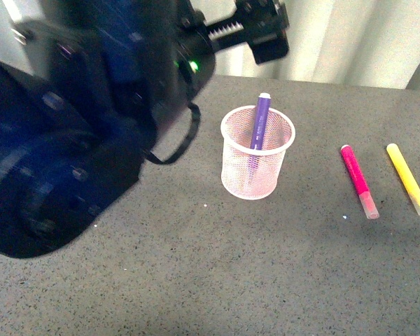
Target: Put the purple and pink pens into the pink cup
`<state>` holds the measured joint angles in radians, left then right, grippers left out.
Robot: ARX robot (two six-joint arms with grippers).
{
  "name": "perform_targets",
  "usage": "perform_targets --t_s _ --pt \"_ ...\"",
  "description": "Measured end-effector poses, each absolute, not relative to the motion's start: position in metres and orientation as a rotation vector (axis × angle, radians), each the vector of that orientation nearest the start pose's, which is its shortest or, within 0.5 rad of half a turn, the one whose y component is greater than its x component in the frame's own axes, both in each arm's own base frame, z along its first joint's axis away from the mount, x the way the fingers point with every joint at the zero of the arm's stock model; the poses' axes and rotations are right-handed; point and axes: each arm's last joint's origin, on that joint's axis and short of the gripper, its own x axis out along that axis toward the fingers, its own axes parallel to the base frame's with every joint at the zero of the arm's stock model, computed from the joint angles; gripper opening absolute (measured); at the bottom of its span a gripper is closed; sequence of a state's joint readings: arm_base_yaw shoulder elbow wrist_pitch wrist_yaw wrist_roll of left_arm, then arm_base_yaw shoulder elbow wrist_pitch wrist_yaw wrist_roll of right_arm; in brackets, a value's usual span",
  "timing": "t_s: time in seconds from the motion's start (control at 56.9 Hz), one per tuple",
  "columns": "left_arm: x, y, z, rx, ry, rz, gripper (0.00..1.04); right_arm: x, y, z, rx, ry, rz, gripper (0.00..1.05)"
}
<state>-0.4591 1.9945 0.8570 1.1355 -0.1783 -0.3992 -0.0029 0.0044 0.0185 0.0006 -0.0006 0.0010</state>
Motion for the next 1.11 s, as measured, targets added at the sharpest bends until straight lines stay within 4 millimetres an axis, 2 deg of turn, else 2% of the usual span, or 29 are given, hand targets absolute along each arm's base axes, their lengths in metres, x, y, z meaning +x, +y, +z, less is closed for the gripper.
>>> perform_targets --t_s 0.088,0.193,0.386,0.562,0.632,0.685,0.79,0.878,1.054,1.106 --pt "0.338 -0.136 0.167 -0.360 0.072 -0.275 0.98 0.097 0.000 0.170 0.001 -0.015 -0.002 0.98" --pt "0.321 -0.083 0.195 -0.328 0.070 -0.271 0.98 0.097 0.000 0.170 0.001 -0.015 -0.002 0.98" --pt "0.289 -0.009 0.230 -0.309 0.044 -0.224 0.98 0.097 0.000 0.170 0.001 -0.015 -0.002 0.98" --pt "0.257 0.039 0.249 -0.295 -0.008 -0.147 0.98 0.097 0.000 0.170 0.001 -0.015 -0.002 0.98" --pt "0.248 0.051 0.249 -0.279 -0.013 -0.109 0.97 0.097 0.000 0.170 0.001 -0.015 -0.002 0.98" --pt "0.239 0.059 0.243 -0.213 -0.015 -0.034 0.88 0.097 0.000 0.170 0.001 -0.015 -0.003 0.98" --pt "0.217 0.065 0.224 -0.098 0.001 -0.003 0.71 0.097 0.000 0.170 0.001 -0.015 -0.002 0.98" --pt "0.199 0.056 0.210 -0.051 0.015 0.020 0.53 0.097 0.000 0.170 0.001 -0.015 -0.002 0.98" --pt "0.176 0.032 0.197 -0.017 0.001 0.002 0.12 0.097 0.000 0.170 0.001 -0.015 -0.002 0.98" --pt "0.172 0.029 0.193 -0.016 0.005 0.005 0.04 0.097 0.000 0.170 0.001 -0.015 -0.002 0.98"
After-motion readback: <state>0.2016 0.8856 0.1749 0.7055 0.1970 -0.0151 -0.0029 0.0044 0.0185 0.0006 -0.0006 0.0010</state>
